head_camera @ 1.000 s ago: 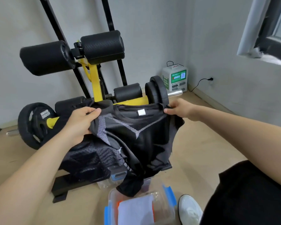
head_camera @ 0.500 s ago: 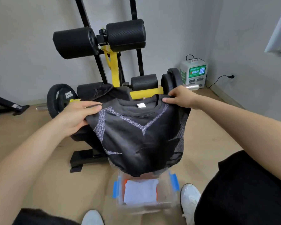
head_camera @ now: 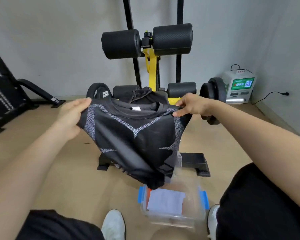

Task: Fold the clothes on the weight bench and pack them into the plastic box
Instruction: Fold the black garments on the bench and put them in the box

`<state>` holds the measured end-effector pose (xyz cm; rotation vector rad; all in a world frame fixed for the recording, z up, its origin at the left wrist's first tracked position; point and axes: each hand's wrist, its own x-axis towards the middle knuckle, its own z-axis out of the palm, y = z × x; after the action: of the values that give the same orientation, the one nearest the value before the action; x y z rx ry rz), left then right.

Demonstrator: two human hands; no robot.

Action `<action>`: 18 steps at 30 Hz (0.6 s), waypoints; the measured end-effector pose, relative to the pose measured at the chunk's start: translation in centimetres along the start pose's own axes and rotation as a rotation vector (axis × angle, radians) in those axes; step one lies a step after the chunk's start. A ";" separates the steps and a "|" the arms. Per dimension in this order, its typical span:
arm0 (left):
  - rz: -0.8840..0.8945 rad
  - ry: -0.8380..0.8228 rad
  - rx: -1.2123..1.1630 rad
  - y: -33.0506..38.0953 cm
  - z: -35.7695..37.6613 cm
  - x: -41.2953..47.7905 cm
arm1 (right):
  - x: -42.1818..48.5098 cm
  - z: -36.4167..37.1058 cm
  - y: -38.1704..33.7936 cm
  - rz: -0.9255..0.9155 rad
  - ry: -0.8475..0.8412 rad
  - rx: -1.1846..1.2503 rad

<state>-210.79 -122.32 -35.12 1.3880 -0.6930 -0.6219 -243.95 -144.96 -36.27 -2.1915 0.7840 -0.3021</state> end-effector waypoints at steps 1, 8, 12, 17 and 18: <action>0.035 0.009 -0.071 0.9 -0.5 0.1 | 0.4 -0.3 -0.9 -0.041 0.082 0.123; 0.081 0.105 0.085 0.1 -2.1 1.0 | 3.4 0.6 -2.1 -0.077 0.399 0.277; 0.163 0.077 0.347 -1.4 -3.3 2.1 | 3.2 0.6 -1.3 -0.081 0.376 -0.067; 0.340 0.024 0.908 -1.4 -3.5 2.7 | 3.0 0.2 -1.7 -0.082 0.433 -0.214; 0.363 0.061 0.951 -1.2 -3.3 2.7 | 2.9 0.1 -1.7 -0.088 0.458 -0.189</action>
<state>-206.46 -122.30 -36.28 2.0539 -1.2399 0.0860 -240.88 -145.90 -35.19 -2.3704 0.9951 -0.8250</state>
